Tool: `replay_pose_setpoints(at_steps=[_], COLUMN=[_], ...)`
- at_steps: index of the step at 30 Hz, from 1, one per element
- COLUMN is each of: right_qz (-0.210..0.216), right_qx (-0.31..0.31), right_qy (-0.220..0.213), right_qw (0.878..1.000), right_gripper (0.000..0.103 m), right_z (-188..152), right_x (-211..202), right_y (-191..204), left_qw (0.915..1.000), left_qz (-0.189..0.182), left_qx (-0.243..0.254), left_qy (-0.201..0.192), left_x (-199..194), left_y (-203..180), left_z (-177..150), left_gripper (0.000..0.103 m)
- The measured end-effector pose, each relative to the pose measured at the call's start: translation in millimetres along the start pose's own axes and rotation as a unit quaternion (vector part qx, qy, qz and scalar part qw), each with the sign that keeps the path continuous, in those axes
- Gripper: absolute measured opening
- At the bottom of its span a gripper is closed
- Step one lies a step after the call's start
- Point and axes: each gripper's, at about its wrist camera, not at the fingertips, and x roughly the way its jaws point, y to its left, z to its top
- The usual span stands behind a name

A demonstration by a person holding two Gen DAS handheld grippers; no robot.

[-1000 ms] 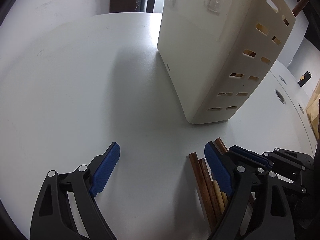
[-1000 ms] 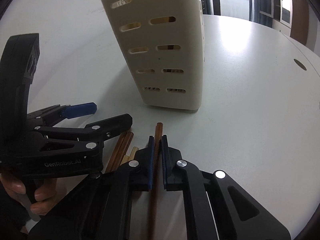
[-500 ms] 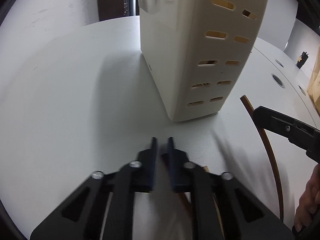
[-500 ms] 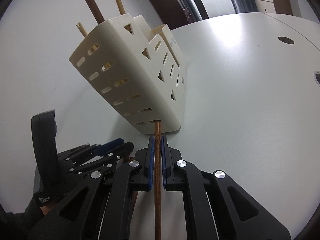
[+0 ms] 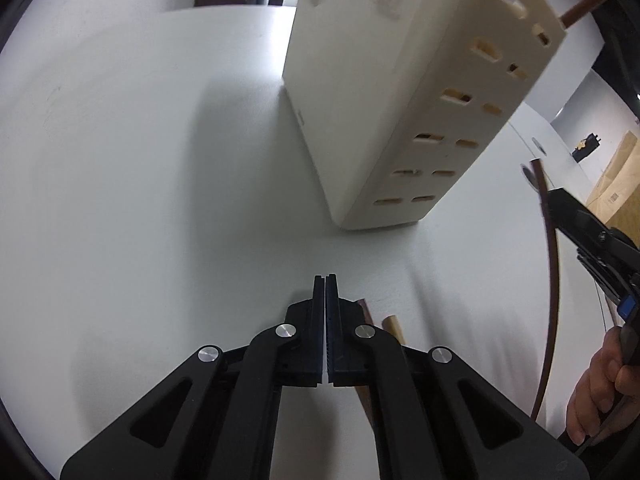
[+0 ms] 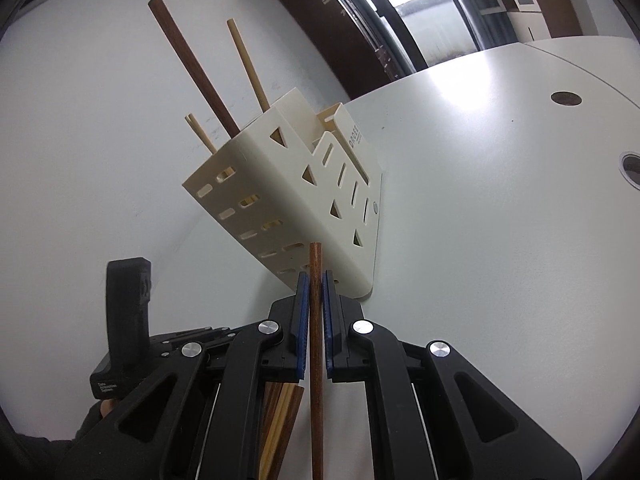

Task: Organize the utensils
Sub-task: 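Lift the brown chopstick with the right tool while the left tool grasps a pale chopstick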

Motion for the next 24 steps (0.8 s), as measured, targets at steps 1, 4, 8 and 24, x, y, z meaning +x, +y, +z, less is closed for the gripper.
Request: replay_pose_setpoints(at_steps=[1,4,8,24], right_qz=[-0.001,0.0,-0.001,0.005], right_qx=[-0.001,-0.002,-0.002,-0.006], right_qy=[-0.001,-0.003,-0.004,-0.023], right_qw=[1.0,1.0,1.0,1.0], right_gripper=[0.007,0.007,0.007,0.007], right_z=[2,-2,2,-1], right_x=[-5,-13,-23,-8], right_y=[2,-1,-13,-14], left_qw=[0.9999,0.9997,0.9993,0.9987], left_qz=[0.01,0.025,0.033,0.043], left_qx=[-0.002,0.004,0.005,0.024], left_qy=[-0.006,-0.006,-0.015,0.013], left_x=[-2,-5,-13,-10], left_y=[-1,-6,-13,-16], left_z=[-1,-2,-6,-9], left_gripper=[0.007,0.024,0.043,0.007])
